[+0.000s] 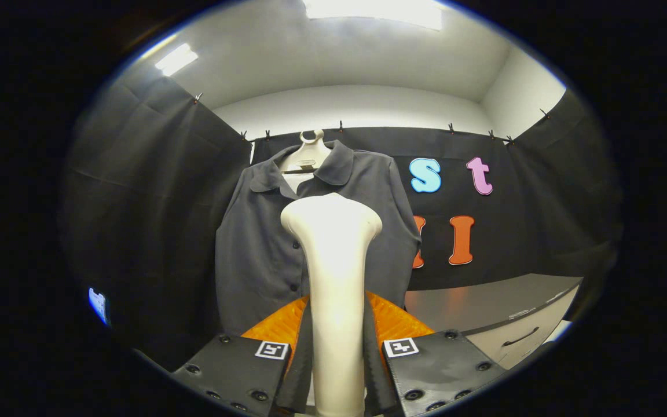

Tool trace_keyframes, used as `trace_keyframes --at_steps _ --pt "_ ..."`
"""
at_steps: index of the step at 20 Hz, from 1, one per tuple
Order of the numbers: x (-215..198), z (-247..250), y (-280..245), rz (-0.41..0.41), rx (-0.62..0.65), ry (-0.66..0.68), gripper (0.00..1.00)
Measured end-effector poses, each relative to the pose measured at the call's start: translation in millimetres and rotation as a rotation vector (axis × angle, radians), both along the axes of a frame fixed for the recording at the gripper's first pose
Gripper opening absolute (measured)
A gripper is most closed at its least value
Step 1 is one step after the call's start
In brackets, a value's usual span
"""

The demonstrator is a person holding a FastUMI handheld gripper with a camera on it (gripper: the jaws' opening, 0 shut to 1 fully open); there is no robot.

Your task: Iron the clothes twice with a garment steamer, once on the left side and once on the right side.

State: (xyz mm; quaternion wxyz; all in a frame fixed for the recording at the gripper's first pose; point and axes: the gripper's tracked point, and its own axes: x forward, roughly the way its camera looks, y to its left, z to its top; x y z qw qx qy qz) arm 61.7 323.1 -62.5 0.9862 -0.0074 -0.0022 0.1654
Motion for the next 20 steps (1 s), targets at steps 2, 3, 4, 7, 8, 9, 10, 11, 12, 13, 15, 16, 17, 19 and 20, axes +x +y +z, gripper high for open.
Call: trace_keyframes --at_steps 2,3,4,7,8,9,10,11,12,13,15,16,17,19,20 --pt "-1.0 -2.4 -0.4 -0.001 0.001 0.011 0.46" --pt "-0.1 -3.5 0.1 -0.001 0.001 0.013 0.46" --pt "0.7 -3.3 0.9 0.001 -0.001 0.013 0.46" --pt "0.2 -3.4 2.2 0.007 0.000 0.010 0.46" --pt "0.9 -4.2 3.4 0.009 -0.001 0.013 0.46" --pt "2.2 -6.3 4.7 0.010 -0.002 0.017 0.46" --pt "2.2 -8.4 3.9 0.009 -0.003 0.023 0.46" --pt "4.0 -11.0 5.1 0.010 -0.004 0.029 0.46" --pt "4.7 -11.8 7.3 0.013 -0.004 0.033 0.46" --pt "3.9 -14.2 7.8 0.016 -0.006 0.037 0.46" --pt "3.9 -16.7 10.0 0.022 -0.009 0.041 0.46" --pt "3.6 -16.1 11.4 0.024 -0.010 0.042 0.46" --pt "3.9 -16.4 12.6 0.027 -0.009 0.042 0.46" --pt "5.1 -17.1 15.2 0.033 -0.007 0.045 0.46" --pt "4.2 -19.1 16.4 0.036 -0.008 0.049 0.46"
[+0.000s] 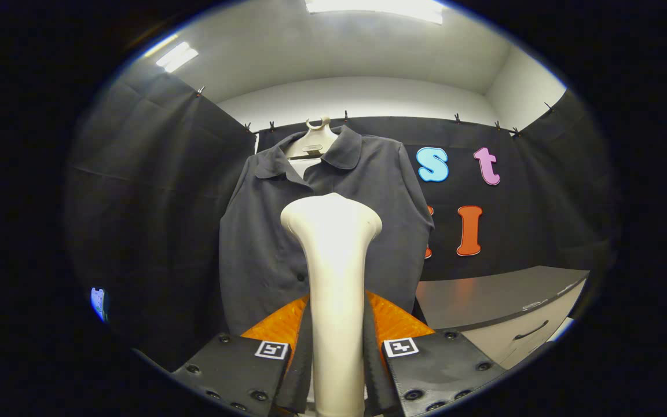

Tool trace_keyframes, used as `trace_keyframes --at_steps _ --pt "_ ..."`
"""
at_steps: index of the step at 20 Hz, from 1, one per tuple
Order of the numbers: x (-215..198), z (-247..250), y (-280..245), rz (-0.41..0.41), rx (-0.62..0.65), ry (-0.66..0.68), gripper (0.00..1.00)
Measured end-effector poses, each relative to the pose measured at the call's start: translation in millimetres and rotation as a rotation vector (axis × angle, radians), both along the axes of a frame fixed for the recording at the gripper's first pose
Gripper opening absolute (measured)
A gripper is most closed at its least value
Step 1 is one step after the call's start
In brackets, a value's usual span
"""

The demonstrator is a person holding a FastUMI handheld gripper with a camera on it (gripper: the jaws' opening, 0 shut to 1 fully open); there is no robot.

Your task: Iron the clothes twice with a garment steamer, once on the left side and once on the right side.

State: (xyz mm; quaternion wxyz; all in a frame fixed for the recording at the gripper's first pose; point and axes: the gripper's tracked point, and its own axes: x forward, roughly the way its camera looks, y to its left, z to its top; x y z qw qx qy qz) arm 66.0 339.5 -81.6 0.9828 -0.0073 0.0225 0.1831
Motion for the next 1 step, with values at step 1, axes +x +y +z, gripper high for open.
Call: trace_keyframes --at_steps 1 --pt "-0.1 -1.1 1.0 0.003 -0.001 0.003 0.46"
